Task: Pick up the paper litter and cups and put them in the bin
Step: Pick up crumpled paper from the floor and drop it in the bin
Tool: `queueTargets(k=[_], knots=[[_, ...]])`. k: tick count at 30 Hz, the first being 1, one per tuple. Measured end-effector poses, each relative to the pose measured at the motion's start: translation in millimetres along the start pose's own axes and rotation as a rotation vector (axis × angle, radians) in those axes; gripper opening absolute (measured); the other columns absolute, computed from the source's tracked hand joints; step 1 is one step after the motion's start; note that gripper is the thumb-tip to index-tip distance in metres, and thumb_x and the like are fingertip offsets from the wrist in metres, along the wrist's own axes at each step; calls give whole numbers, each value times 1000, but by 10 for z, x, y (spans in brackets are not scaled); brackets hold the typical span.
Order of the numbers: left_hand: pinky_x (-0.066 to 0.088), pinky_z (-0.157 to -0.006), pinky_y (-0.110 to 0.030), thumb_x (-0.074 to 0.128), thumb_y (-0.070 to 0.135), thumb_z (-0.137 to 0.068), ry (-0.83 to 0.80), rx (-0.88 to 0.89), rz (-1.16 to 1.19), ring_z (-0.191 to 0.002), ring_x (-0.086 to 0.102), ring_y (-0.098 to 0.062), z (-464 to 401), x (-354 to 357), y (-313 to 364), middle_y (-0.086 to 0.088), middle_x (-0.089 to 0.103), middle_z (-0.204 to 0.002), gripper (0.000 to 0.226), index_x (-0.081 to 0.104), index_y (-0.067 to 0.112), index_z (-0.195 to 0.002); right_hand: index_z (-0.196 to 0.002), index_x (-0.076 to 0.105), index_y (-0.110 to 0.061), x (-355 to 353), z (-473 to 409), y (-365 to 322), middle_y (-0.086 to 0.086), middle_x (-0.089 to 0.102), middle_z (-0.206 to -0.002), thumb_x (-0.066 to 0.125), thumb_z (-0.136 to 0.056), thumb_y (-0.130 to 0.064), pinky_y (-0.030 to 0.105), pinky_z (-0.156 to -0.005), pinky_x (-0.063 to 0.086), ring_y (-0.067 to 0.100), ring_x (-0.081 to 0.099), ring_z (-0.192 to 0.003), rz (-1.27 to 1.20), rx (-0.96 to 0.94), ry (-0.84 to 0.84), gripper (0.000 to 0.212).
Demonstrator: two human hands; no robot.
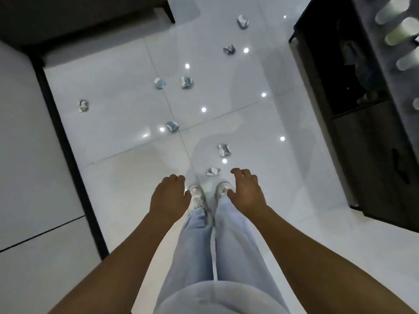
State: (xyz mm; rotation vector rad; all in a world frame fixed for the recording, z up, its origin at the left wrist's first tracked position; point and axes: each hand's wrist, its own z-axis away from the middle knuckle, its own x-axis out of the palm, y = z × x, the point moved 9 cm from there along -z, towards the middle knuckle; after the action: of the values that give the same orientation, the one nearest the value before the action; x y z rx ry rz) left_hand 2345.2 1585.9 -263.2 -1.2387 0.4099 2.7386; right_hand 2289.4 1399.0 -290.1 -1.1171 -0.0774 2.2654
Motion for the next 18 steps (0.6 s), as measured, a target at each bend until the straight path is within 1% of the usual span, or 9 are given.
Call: queueTargets(k=[2,4,9,14,18], knots=[[43,-85,-33,45,31,-96,-7,-30,47,-111,50,-25,-312,275,-136,-7,55,-119,36,51,10,-125,-142,35,-19,296,-391,126,8,41,-139,57,-91,-22,35,-97,43,28,43,-122,2,15,-33,55],[43,-86,-33,45,31,-96,-25,-39,63,-112,50,-24,-625,637,-264,-6,55,-120,37,49,12,-128,-142,36,-18,656,-801,266,9,41,-140,57,-91,-21,36,-98,43,29,42,-122,7,22,-63,56],[44,-86,-33,46,30,-95,-77,-78,98,-112,49,-23,-1444,1706,-616,-4,54,-121,36,50,12,-127,-141,36,-17,1766,-1844,663,9,39,-140,57,-89,-18,37,-96,43,30,39,-121,44,-12,-116,57],[44,-88,-32,46,32,-96,-94,-72,115,-116,48,-20,-2223,2744,-877,-3,53,-127,37,48,15,-129,-144,35,-17,2853,-2784,1045,12,34,-145,62,-88,-18,37,-97,43,31,36,-126,79,-71,-90,62],[41,-90,-28,45,33,-97,-106,-74,161,-122,44,-17,-2693,3402,-1034,-1,49,-134,41,44,17,-134,-145,33,-22,3627,-3382,1292,7,31,-150,68,-85,-22,40,-98,45,31,35,-130,157,-115,-121,69]])
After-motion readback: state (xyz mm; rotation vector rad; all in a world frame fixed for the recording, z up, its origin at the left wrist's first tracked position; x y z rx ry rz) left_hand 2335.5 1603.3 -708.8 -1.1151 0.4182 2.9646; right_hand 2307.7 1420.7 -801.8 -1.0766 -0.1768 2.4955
